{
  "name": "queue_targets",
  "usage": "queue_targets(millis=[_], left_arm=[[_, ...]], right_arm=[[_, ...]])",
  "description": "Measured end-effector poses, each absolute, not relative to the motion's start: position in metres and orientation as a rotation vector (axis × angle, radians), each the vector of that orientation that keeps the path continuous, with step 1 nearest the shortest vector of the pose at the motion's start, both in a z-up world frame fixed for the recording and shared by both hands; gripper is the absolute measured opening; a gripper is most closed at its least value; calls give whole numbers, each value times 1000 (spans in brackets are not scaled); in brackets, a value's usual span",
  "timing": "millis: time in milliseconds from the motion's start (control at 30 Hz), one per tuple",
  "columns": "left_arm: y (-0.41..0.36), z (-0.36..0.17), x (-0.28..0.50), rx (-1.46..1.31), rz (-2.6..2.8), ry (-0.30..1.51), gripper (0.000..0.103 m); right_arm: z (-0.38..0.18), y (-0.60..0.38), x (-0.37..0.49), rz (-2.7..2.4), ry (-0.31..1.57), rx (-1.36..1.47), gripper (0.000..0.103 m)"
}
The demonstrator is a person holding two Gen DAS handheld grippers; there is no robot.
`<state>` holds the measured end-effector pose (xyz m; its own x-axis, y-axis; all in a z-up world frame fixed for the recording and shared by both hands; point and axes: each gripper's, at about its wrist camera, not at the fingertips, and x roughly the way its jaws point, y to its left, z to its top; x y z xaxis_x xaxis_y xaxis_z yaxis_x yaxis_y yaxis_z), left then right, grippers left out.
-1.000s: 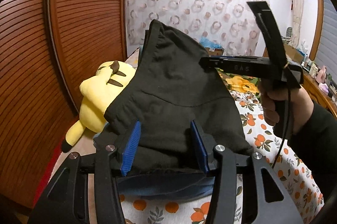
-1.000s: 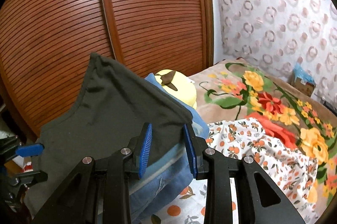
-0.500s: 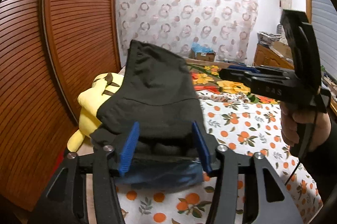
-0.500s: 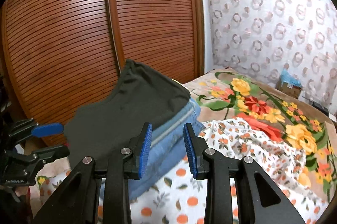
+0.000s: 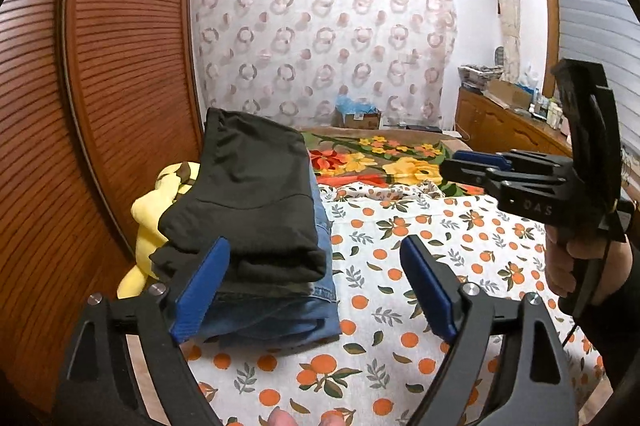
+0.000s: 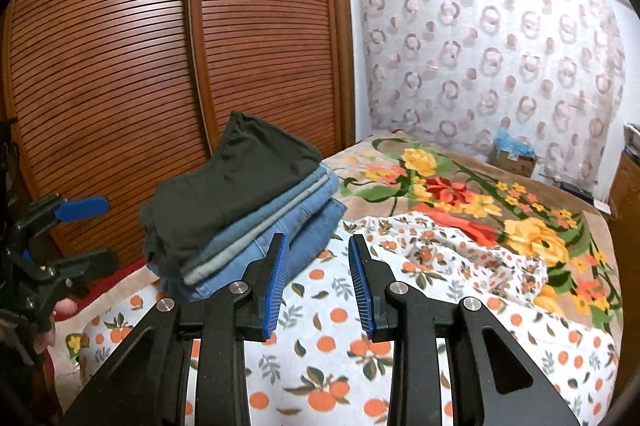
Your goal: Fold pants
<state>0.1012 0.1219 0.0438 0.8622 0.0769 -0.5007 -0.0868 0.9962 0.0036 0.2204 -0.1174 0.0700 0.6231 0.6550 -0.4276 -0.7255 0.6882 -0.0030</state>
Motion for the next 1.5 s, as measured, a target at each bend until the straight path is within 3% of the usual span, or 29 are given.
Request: queue_targets(millis=[200,367,633,733,1500], left_arm=[[111,44,91,-24,69,522,88],[97,42,84,4,47,533,88],[82,42,74,11,24,538,88],[77,39,73,-7,4,545,88],[14,39,71,-53,-91,543,88]], right_arm=[[66,-135,194,762,415,-162,33],[62,-148,168,723,419,-148,44],[64,-172,120,655,419,-116,79],[64,-182,101,618,414,-115,86],[81,-244,20,310,399,-47,87]])
